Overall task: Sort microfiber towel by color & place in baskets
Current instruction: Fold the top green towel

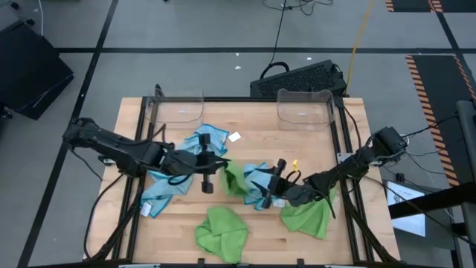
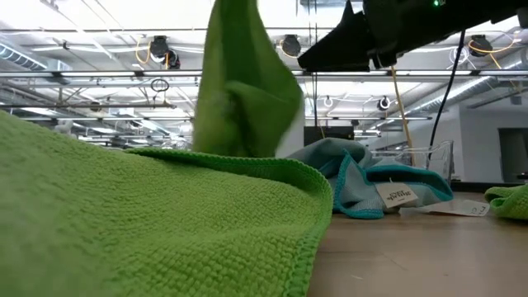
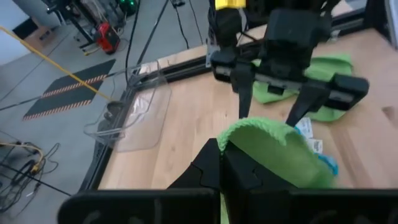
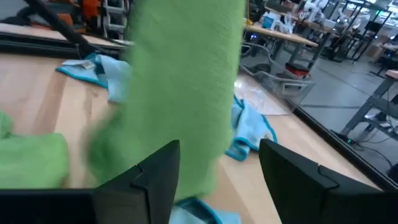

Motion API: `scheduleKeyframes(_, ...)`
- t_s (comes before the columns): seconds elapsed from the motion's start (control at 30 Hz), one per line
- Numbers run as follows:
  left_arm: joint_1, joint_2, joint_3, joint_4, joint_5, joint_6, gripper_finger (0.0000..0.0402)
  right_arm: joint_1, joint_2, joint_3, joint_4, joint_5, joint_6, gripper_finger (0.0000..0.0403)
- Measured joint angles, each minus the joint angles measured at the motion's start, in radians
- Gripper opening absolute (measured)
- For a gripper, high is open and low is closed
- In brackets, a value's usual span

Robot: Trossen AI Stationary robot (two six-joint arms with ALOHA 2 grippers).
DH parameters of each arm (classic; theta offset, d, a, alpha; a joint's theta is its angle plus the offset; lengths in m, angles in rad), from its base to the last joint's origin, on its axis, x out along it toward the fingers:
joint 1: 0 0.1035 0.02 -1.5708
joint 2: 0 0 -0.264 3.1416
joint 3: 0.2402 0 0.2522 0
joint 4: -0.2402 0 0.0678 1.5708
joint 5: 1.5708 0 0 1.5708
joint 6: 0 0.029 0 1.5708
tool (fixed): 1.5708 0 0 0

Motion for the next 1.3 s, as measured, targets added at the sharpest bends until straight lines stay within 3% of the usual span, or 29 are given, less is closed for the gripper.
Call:
scheduleKeyframes(0.17, 0.0, -0.03, 0.0, -0.001, 0.001, 0.0, 0.0001, -0.005, 0.018, 0.0, -0.001, -0.054, 0.044, 0.0205)
scheduleKeyframes(0.4, 0.03, -0.049, 0.0, 0.017, 0.001, 0.023, 0.0001, -0.005, 0.025, 0.0, 0.1, -0.209, 0.1, 0.02)
scheduleKeyframes(0.6, 0.072, -0.066, 0.001, 0.123, 0.002, 0.103, 0.0001, -0.016, 0.027, 0.024, 0.27, -0.171, 0.084, 0.0203)
scheduleKeyframes(0.9, 0.148, -0.077, 0.0, 0.074, 0.044, 0.088, 0.0001, -0.024, 0.027, 0.143, 0.171, 0.085, 0.015, 0.0203)
scheduleKeyframes(1.3, 0.147, -0.077, 0.0, 0.075, 0.087, 0.042, 0.0001, -0.078, 0.12, 0.144, 0.188, -0.021, 0.194, 0.0203)
